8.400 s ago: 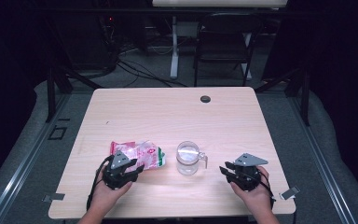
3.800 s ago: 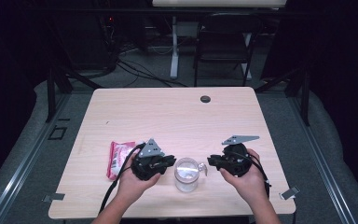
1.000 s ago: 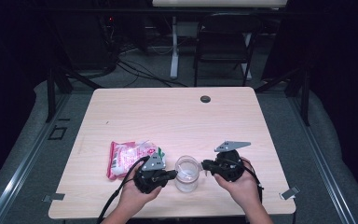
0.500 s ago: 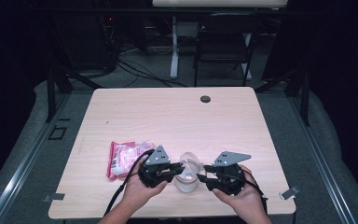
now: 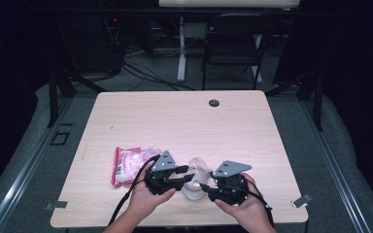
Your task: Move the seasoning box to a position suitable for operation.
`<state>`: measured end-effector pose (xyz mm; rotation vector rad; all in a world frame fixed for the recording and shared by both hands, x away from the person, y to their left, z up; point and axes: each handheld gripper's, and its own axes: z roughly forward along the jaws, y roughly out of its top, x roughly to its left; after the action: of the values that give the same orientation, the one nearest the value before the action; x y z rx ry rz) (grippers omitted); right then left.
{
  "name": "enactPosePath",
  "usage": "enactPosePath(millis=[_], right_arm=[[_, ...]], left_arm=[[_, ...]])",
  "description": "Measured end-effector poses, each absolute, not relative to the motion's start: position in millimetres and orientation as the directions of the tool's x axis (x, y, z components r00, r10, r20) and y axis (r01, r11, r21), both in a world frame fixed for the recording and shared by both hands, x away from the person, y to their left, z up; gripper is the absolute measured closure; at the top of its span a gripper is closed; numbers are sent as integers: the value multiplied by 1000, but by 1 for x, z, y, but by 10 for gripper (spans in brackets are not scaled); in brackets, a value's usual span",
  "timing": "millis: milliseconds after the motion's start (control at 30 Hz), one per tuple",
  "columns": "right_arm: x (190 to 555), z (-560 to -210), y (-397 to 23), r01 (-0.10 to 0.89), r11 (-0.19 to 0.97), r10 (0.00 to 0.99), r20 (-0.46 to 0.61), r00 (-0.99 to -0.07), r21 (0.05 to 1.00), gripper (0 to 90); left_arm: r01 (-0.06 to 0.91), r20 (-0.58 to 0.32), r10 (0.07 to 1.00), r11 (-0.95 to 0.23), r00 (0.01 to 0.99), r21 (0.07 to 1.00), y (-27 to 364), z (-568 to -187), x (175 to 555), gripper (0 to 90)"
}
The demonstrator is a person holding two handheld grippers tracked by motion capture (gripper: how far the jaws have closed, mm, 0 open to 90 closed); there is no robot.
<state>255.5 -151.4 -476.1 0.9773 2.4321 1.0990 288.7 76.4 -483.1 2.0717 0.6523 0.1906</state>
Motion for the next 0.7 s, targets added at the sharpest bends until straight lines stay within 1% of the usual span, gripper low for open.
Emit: enactPosePath(millis=[67, 167, 267, 467, 633, 700], right_arm=[[256, -476, -151, 463, 478, 690, 7, -724, 747, 495], [256, -475, -151, 460, 477, 689, 6, -725, 749, 496], [257, -474, -152, 460, 474, 687, 11, -726, 751, 499], [258, -474, -156, 468, 457, 696, 24, -718, 756, 515], [259, -476, -160, 477, 447, 705, 31, -709, 757, 527], [260, -476, -161, 483, 436, 711, 39, -702, 759, 536]], left_arm=[[376, -109, 525, -433, 844, 819, 77, -485, 289, 636], [380, -91, 548, -443, 832, 812, 79, -490, 293, 600], [394, -97, 559, -441, 823, 806, 80, -495, 295, 596], [422, -98, 577, -460, 811, 781, 78, -506, 299, 596], [408, -73, 576, -479, 814, 777, 75, -510, 299, 625], [413, -81, 576, -474, 814, 778, 76, -510, 300, 631]])
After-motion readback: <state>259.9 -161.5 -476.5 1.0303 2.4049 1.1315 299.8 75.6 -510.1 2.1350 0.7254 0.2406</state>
